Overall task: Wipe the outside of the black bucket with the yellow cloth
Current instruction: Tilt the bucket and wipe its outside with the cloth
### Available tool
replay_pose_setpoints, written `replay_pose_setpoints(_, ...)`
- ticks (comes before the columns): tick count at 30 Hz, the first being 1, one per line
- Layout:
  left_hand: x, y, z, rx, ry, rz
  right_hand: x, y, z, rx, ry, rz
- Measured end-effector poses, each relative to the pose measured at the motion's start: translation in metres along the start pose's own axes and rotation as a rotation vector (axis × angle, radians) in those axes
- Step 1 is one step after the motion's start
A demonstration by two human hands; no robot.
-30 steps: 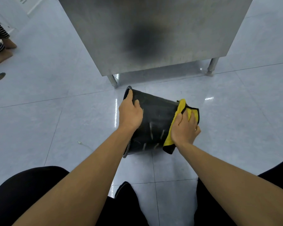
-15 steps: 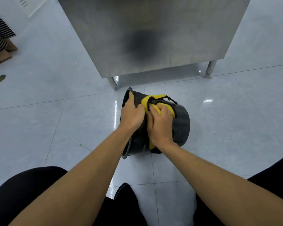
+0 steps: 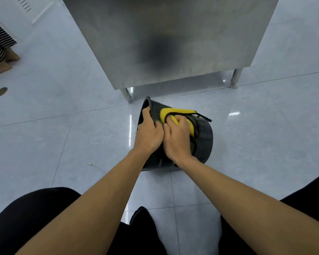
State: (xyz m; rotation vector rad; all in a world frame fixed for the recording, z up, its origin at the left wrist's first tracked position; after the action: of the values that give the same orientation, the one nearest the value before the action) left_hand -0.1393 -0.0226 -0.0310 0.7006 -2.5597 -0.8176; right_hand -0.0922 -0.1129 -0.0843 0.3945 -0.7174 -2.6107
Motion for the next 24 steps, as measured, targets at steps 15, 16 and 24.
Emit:
replay_pose_setpoints(15, -0.017, 0.003, 0.009, 0.045, -0.023, -0.027, 0.005, 0.020, -0.044, 0.213, -0.277, -0.113)
replay_pose_setpoints(16, -0.018, 0.004, 0.008, 0.047, -0.025, -0.047, 0.005, 0.016, -0.031, 0.189, -0.223, -0.099)
replay_pose_setpoints(24, -0.018, 0.007, 0.005, 0.178, 0.073, -0.075, 0.010, -0.003, 0.000, 0.195, 0.110, -0.015)
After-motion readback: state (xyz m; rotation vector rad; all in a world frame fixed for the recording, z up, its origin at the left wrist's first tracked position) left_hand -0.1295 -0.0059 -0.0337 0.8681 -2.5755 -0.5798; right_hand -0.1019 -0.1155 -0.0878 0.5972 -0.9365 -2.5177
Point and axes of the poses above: each hand's wrist, its own x-axis away from the middle knuckle, its own y-axis out of the back of the hand, z = x × y, the point moved 3 cm from there along -x, towards the middle knuckle, and after that the axes turned 7 degrees about z, right-handed, at the moved point
